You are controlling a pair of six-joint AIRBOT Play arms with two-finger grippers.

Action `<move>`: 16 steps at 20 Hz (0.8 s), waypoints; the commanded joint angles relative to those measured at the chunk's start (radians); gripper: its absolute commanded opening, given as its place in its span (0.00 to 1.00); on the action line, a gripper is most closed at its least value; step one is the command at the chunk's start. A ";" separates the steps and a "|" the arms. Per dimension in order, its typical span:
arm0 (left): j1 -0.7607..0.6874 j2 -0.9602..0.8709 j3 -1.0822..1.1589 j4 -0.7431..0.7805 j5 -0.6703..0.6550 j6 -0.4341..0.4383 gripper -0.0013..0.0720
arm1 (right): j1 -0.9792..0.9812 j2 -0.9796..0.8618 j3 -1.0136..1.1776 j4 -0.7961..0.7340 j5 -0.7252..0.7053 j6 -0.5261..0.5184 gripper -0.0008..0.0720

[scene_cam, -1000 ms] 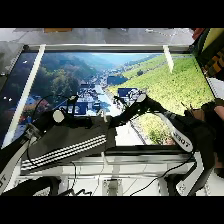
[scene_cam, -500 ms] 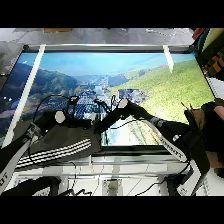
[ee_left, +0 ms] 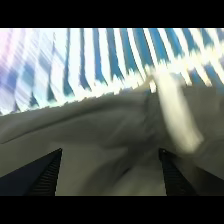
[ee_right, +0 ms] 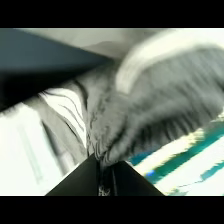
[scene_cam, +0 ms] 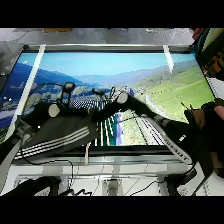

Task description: Fold the clothes and pants, and hang the long-sleeved shirts on hangers.

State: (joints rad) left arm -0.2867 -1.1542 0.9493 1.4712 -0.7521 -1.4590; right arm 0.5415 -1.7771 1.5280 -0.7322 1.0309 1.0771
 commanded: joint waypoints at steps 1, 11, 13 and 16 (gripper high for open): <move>0.003 0.113 0.073 0.187 0.005 0.000 0.97 | -0.149 0.081 0.087 -0.169 0.037 0.113 0.04; 0.003 0.327 0.076 0.324 0.011 0.000 0.97 | -0.734 0.449 0.365 -0.409 0.169 0.477 0.04; 0.002 0.326 0.076 0.324 0.011 0.000 0.97 | -0.842 0.538 0.390 -0.496 0.206 0.513 0.04; 0.002 0.326 0.076 0.324 0.011 0.000 0.97 | -0.988 0.660 0.391 -0.702 0.226 0.513 0.04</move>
State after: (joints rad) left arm -0.2848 -0.8345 1.0241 1.7901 -0.7418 -1.4590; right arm -0.3073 -1.2266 1.9003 -1.2388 1.2221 1.5536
